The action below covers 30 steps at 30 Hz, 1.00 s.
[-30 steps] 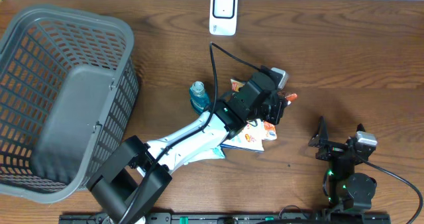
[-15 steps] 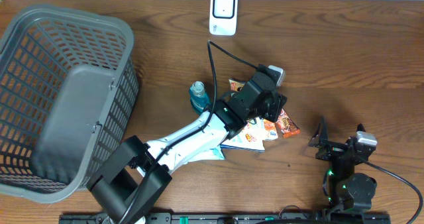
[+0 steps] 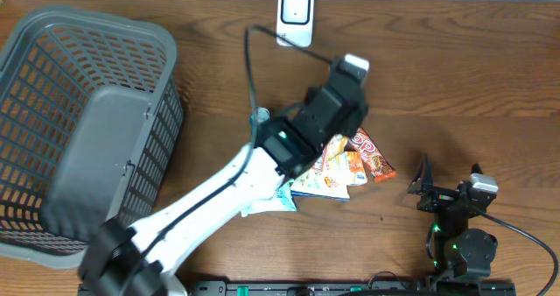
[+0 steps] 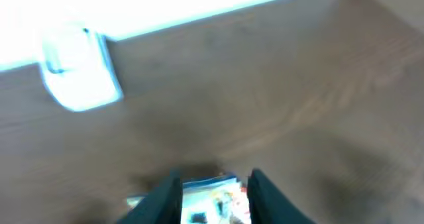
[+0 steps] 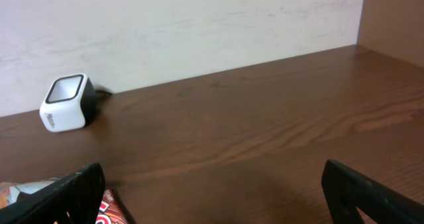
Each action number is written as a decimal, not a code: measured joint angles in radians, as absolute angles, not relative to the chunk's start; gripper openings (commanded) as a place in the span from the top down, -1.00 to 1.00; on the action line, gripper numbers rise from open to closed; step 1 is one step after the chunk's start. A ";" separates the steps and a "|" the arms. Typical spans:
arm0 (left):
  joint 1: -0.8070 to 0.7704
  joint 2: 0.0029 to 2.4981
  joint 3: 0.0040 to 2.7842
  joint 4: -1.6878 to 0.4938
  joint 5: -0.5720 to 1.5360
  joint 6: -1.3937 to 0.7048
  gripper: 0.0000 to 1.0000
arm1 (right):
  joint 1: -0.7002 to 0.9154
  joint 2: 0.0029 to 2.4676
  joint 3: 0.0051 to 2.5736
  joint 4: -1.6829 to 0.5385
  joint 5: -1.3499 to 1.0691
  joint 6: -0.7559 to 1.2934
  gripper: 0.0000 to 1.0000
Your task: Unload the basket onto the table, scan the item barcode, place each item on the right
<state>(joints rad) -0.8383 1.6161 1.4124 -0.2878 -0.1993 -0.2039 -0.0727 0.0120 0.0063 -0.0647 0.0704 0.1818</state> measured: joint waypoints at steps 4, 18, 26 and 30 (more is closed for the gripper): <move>-0.773 1.564 1.491 -0.417 -0.333 -0.168 0.47 | -0.073 0.012 0.006 -0.064 0.070 0.182 -0.99; -0.368 1.546 1.486 -0.796 -0.303 -0.353 0.85 | -0.073 0.012 0.006 -0.064 0.070 0.182 -0.99; -0.335 1.546 1.481 -0.988 -0.266 -0.393 0.85 | -0.073 0.012 0.006 -0.065 0.070 0.182 -0.98; -0.273 1.546 1.481 -1.053 -0.260 -0.424 0.85 | -0.073 0.012 0.006 -0.065 0.070 0.182 -0.99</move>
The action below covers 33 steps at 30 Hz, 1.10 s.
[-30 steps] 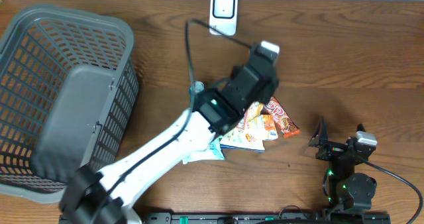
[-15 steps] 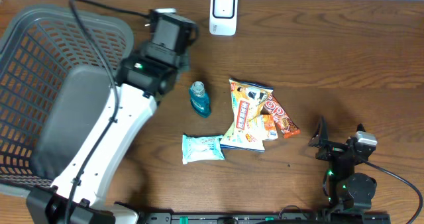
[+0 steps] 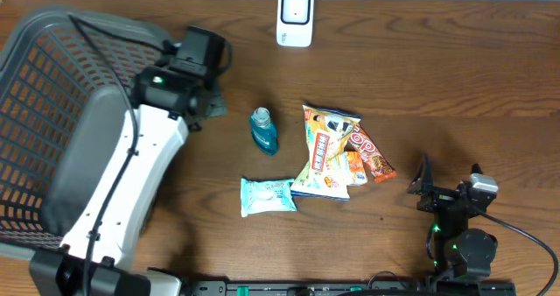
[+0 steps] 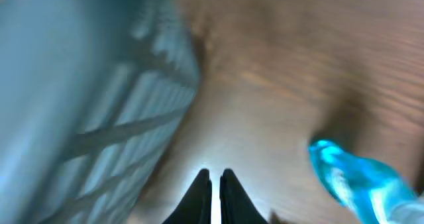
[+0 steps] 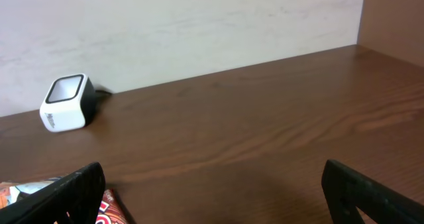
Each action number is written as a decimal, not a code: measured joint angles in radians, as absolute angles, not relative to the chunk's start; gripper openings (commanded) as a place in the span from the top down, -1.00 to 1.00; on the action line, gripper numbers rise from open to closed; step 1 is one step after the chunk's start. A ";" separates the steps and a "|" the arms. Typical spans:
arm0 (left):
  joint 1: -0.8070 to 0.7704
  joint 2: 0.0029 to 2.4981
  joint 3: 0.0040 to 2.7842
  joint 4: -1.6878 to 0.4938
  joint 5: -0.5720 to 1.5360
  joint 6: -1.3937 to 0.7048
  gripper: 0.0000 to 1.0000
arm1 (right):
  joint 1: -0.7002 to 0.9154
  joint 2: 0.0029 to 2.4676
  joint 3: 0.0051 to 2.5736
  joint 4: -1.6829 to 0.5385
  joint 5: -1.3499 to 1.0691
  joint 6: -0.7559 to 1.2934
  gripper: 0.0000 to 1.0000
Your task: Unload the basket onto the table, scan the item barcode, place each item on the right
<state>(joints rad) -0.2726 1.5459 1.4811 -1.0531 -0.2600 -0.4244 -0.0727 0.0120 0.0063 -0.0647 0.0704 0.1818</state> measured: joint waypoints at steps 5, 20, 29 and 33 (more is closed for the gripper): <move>-0.163 1.547 1.481 -1.076 -0.226 -0.448 0.85 | -0.073 0.012 0.006 -0.065 0.070 0.182 -0.99; -0.061 1.547 1.481 -1.076 -0.115 -0.371 0.85 | -0.073 0.012 0.006 -0.064 0.070 0.182 -0.98; -0.201 1.398 1.466 -0.856 -0.107 -0.335 0.85 | -0.073 0.012 0.006 -0.065 0.070 0.182 -0.98; -0.245 1.234 1.469 -0.637 -0.117 -0.284 0.74 | -0.073 0.012 0.006 -0.065 0.070 0.182 -0.98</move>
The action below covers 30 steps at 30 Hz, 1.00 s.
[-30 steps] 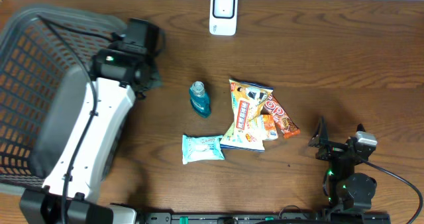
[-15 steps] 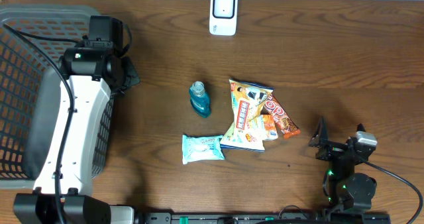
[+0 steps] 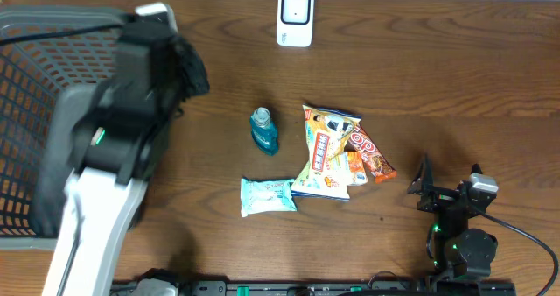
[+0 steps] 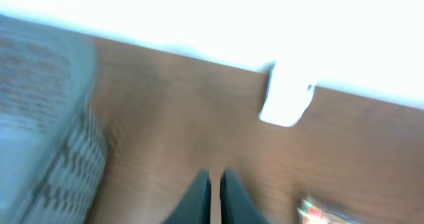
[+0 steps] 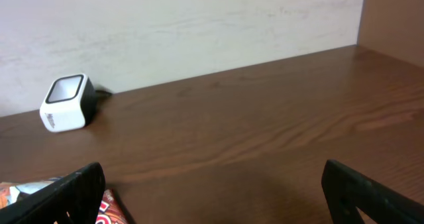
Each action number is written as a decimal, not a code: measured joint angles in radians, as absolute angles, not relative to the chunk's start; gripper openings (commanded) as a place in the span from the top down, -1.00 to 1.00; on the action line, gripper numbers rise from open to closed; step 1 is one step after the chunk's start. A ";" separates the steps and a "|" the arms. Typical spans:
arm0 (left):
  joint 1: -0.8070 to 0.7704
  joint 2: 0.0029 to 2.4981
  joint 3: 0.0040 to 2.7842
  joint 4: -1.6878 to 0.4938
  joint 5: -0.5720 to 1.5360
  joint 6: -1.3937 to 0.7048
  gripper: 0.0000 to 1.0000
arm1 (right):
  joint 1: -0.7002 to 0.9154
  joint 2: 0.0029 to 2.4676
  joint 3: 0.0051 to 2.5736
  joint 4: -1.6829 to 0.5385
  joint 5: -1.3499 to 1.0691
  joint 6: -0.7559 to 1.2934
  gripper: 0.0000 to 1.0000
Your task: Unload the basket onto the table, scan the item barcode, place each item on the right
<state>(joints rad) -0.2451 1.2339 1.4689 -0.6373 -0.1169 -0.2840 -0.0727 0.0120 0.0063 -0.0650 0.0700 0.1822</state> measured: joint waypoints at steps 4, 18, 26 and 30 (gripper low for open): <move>-0.246 1.107 1.472 -0.453 -0.185 -0.251 0.47 | -0.073 0.012 0.006 -0.065 0.070 0.182 -0.99; -0.246 0.980 1.472 -0.353 -0.527 -0.157 -0.31 | -0.073 0.012 0.006 -0.065 0.070 0.182 -0.99; -0.246 0.888 1.472 -0.406 -0.444 -0.152 -0.34 | -0.073 0.012 0.006 -0.065 0.059 0.197 -0.98; -0.246 0.833 1.457 -0.406 -0.406 -0.152 -0.40 | -0.073 0.012 0.006 -0.062 -0.051 0.315 -0.98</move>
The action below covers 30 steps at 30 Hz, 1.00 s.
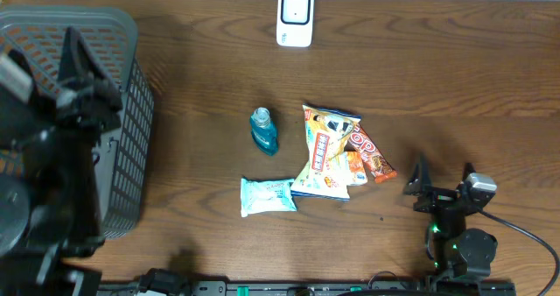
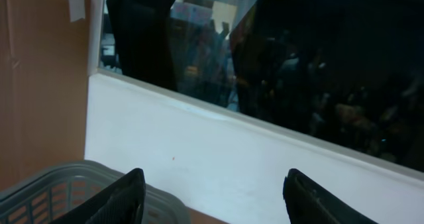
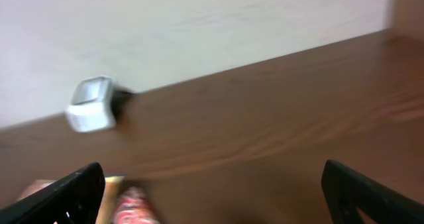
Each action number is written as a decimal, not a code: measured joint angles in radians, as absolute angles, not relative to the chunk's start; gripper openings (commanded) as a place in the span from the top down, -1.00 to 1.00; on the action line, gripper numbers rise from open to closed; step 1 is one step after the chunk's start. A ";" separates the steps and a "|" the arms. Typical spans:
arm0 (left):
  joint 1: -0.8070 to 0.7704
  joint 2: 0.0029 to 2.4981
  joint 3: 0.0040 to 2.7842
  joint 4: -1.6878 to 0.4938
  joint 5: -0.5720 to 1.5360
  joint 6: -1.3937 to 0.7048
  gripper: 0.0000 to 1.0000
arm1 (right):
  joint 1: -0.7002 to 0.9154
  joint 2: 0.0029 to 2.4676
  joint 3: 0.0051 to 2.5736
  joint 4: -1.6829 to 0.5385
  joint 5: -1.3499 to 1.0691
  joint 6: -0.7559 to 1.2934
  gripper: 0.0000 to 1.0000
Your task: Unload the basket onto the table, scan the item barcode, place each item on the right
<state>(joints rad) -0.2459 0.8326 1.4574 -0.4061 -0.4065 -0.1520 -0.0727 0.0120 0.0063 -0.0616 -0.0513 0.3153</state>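
Note:
The white barcode scanner (image 1: pixel 296 17) stands at the table's far edge; it also shows blurred in the right wrist view (image 3: pixel 93 103). On the table lie a blue bottle (image 1: pixel 262 130), a white-blue pack (image 1: pixel 268 195), a yellow-white snack bag (image 1: pixel 325 147) and a red packet (image 1: pixel 374 160). My left gripper (image 2: pixel 215 197) is open and empty, raised high over the basket and facing the wall. My right gripper (image 1: pixel 442 184) is open and empty, low near the front edge, right of the red packet (image 3: pixel 132 207).
A grey mesh basket (image 1: pixel 131 130) fills the left side, largely covered by my left arm (image 1: pixel 39 182). A white wall and a dark window (image 2: pixel 298 71) stand behind the table.
My left gripper was shut and pointing at the table by the basket; now it is open, raised and looking at the wall. My right gripper has turned slightly left, its view blurred.
My left gripper hung open over the snack pile. Then it was shut and empty beside the basket, left of the bottle, then still shut at the basket's rim. Now it is high and open. The items lie unmoved; the right arm stayed still until now.

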 measured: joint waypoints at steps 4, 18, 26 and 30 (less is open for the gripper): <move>-0.246 0.735 1.388 -0.381 -0.363 -0.149 -0.51 | -0.073 0.012 0.006 -0.045 -0.303 0.511 -0.98; -0.246 0.459 1.290 -0.312 -0.179 -0.149 -0.68 | -0.073 0.012 0.006 -0.056 -0.980 0.760 -0.98; -0.245 0.325 1.288 -0.317 -0.117 -0.149 -0.69 | -0.073 0.012 0.006 0.049 -1.056 0.854 -0.99; -0.245 0.245 1.288 -0.313 -0.110 -0.149 -0.70 | -0.073 0.012 0.007 0.133 -1.042 0.967 -0.98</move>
<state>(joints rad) -0.2455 0.2455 1.2881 -0.3126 -0.1101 -0.1486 -0.0727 0.0120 0.0067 0.1326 -1.0420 0.9672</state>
